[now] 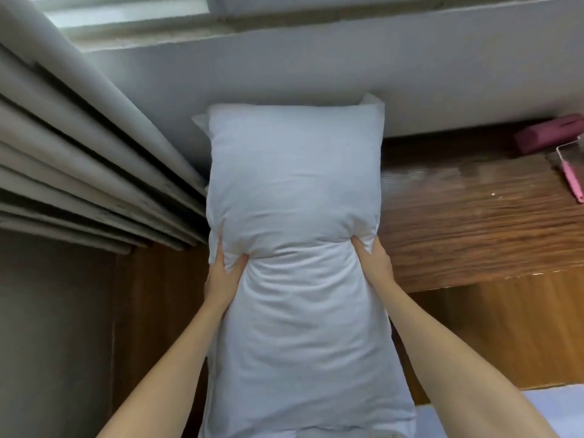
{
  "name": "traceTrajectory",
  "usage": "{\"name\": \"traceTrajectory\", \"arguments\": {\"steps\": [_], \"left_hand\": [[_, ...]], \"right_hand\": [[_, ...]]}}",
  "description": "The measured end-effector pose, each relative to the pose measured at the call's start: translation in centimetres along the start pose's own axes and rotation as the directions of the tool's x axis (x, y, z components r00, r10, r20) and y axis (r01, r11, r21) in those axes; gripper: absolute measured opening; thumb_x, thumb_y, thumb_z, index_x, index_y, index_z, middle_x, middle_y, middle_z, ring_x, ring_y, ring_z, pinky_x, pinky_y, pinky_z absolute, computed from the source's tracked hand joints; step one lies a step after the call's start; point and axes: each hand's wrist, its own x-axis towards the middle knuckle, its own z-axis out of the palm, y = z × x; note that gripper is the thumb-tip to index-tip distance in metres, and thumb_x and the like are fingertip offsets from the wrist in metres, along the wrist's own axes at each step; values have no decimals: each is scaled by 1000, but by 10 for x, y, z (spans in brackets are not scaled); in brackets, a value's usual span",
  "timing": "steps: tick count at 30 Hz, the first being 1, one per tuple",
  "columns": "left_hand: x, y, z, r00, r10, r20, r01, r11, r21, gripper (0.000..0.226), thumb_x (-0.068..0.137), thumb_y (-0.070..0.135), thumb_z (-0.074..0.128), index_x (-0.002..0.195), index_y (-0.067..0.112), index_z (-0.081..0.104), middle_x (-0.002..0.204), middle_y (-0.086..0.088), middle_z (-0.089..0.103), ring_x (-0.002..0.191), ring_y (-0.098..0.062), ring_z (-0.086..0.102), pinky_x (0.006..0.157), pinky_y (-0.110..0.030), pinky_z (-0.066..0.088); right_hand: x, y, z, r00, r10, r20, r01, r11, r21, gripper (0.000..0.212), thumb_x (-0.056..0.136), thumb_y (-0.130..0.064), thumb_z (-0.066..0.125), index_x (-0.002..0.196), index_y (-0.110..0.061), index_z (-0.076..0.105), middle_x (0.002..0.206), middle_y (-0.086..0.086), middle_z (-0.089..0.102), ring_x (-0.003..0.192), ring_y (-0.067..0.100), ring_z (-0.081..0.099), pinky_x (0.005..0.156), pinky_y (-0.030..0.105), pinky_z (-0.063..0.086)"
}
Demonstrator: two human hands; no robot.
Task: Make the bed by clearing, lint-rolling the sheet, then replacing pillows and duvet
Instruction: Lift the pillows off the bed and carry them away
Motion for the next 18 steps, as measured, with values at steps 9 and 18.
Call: {"name": "traceTrajectory", "arguments": {"steps": [9,18], "left_hand": [[-25,-1,4,997,68,24,-61,974,-220,80,81,58,70,148,44,29,144,13,47,128,-9,49,111,-43,38],[-95,66,23,977,176,-122,-207,921,-329,53,83,26,75,132,25,54,117,16,64,101,3,64,82,-21,52]], "right_hand": [[-16,7,-14,999,-23,25,18,979,203,73,77,-61,68,136,-22,47,128,-4,59,122,20,52,101,37,44],[-52,21,-56,996,17,-82,18,911,412,24,96,-14,57,73,-17,51,72,-3,52,73,16,52,46,7,39]]}}
